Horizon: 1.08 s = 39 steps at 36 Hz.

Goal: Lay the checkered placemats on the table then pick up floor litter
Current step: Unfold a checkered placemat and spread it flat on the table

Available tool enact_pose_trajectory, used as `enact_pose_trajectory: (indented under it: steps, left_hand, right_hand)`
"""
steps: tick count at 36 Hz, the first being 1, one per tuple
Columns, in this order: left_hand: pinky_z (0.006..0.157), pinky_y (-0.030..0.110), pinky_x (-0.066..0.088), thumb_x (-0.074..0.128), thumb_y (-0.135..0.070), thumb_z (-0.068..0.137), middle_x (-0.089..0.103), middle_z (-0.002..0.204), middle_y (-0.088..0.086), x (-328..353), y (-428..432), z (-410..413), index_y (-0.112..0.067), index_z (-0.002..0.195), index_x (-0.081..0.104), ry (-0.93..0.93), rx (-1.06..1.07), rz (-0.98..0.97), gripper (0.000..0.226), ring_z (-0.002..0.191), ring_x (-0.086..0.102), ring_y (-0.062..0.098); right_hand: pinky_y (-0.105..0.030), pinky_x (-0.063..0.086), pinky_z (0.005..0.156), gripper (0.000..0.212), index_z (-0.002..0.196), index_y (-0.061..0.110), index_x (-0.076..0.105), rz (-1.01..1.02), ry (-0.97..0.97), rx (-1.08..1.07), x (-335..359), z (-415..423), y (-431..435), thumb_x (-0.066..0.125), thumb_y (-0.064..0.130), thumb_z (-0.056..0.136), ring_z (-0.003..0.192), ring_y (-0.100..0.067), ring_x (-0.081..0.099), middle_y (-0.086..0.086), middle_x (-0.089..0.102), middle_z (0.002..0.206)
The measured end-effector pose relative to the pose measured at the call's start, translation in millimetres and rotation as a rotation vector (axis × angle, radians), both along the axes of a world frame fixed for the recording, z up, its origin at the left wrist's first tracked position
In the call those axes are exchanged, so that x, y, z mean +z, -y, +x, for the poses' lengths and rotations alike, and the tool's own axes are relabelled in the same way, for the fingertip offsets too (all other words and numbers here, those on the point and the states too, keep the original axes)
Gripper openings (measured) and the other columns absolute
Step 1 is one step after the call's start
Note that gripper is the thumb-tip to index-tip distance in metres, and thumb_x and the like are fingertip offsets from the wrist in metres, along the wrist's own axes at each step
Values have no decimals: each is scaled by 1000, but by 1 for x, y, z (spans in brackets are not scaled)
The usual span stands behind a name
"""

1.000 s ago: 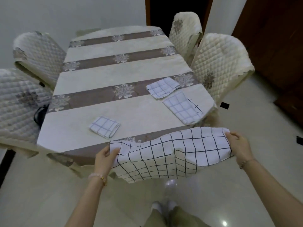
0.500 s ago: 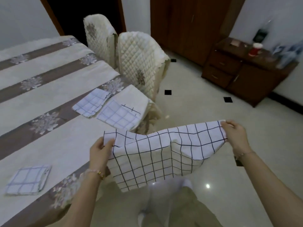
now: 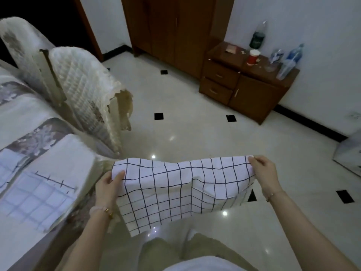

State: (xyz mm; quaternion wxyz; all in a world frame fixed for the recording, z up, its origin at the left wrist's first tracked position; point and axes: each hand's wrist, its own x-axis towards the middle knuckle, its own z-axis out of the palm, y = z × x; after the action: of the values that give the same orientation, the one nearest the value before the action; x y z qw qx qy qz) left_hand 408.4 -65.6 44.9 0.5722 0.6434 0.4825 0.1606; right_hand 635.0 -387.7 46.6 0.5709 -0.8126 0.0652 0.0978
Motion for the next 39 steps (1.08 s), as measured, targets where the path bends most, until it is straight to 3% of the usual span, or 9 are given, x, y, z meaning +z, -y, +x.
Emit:
enact_pose_trajectory:
  steps: [3,7,9,14,20,26,32,35,39]
  left_hand:
    - [88,45,47,59,-18,88,66,95,12,8,-3,46,-13,92,64,2,-48,13,8,90,59,26]
    - [65,24,45,60,-16,88,63,76,-3,17,-20,114,-25,72,61,61,-63,94,18,70,55,9]
    - [61,19,41,60,-16,88,61,73,-8,20,-32,149,-28,70,59,81,-73,102,22,68,53,4]
    - [77,37,45,61,-17,88,62,84,5,10,-74,231,-22,76,62,113,-105,42,13,79,54,19]
    - [64,28,43,59,-19,87,61,76,-2,-14,-133,329,-16,80,64,48,-90,40,9,76,53,17]
    - [60,29,34,57,-18,85,50,76,8,0,-218,422,9,86,56,13,-55,107,27,73,42,16]
    - [66,31,39,57,-19,87,55,78,8,24,-296,486,-6,84,62,95,37,121,14,73,46,19]
    - [64,30,35,60,-19,87,48,72,7,21,-332,505,-7,77,60,104,108,97,15,71,40,18]
    - [72,35,39,59,-15,88,54,80,11,3,-382,519,3,87,62,99,206,42,19,77,46,20]
  right_hand:
    - [-34,46,85,17,100,-2,65,-14,-6,3,8,41,-2,56,10,91,88,-20,57,-11,63,95]
    - [-23,46,71,12,96,6,64,-1,38,-21,19,99,-13,56,13,91,76,-10,57,-1,63,85]
    - [-19,45,67,9,93,9,63,23,60,-43,22,127,-22,56,13,91,73,-4,55,5,61,79]
    - [-19,44,63,9,88,10,65,7,73,-43,15,195,-55,58,16,91,70,-3,56,5,62,77]
    - [-23,45,66,13,87,11,66,-62,48,-14,6,283,-112,56,18,92,73,-7,58,4,65,79]
    - [-17,40,59,16,76,24,65,-75,86,19,33,392,-202,58,23,90,66,2,55,14,62,72]
    - [-20,41,61,14,84,22,67,-45,113,127,48,478,-300,58,30,89,74,-4,58,10,64,78]
    - [-22,43,62,14,89,19,67,-52,93,205,36,513,-353,57,28,90,77,-6,59,6,65,82]
    - [-26,47,68,13,89,15,66,-68,49,326,13,564,-430,57,24,90,77,-12,58,1,65,82]
